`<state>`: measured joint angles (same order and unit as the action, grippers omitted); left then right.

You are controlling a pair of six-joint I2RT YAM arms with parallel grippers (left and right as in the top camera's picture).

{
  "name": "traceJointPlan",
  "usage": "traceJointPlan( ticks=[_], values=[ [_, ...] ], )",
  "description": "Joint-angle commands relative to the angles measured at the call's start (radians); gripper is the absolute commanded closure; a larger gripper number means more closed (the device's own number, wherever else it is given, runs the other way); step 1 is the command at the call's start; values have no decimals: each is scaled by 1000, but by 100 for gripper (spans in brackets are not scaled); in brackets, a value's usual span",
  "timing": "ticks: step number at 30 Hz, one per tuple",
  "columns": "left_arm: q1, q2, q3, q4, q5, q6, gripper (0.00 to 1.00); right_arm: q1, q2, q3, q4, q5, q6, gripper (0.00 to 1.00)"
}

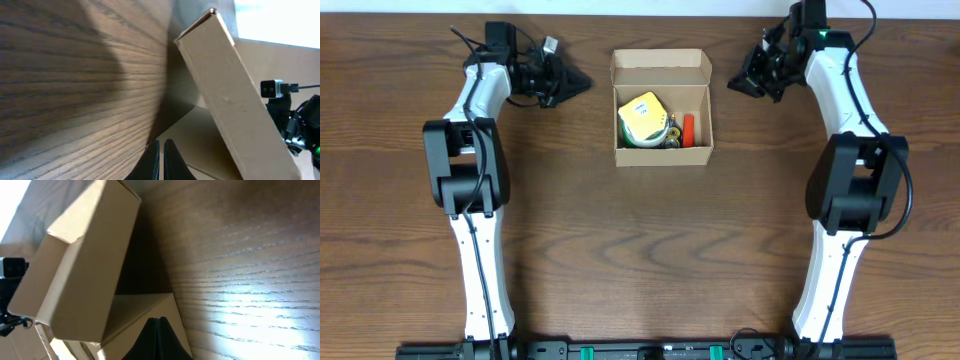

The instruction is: Pack container

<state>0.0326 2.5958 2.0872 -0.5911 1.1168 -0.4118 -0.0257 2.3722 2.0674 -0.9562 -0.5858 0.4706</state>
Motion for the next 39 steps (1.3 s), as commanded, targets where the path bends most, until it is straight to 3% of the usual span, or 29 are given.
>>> traceJointPlan(
  ticks=[1, 6, 19, 39],
  values=[
    [-14, -4, 6, -3, -29, -8, 94, -13, 75, 11, 4, -82, 15, 99],
    [-41, -4, 6, -2, -53, -16, 94, -13, 137, 11, 56, -199, 15, 99],
    [-94, -2, 6, 5, -111, -23, 94, -8, 150, 11, 200, -208, 17, 99],
    [-94, 1, 6, 79, -125, -68, 92, 5, 237, 11, 413, -306, 180, 99]
  ],
)
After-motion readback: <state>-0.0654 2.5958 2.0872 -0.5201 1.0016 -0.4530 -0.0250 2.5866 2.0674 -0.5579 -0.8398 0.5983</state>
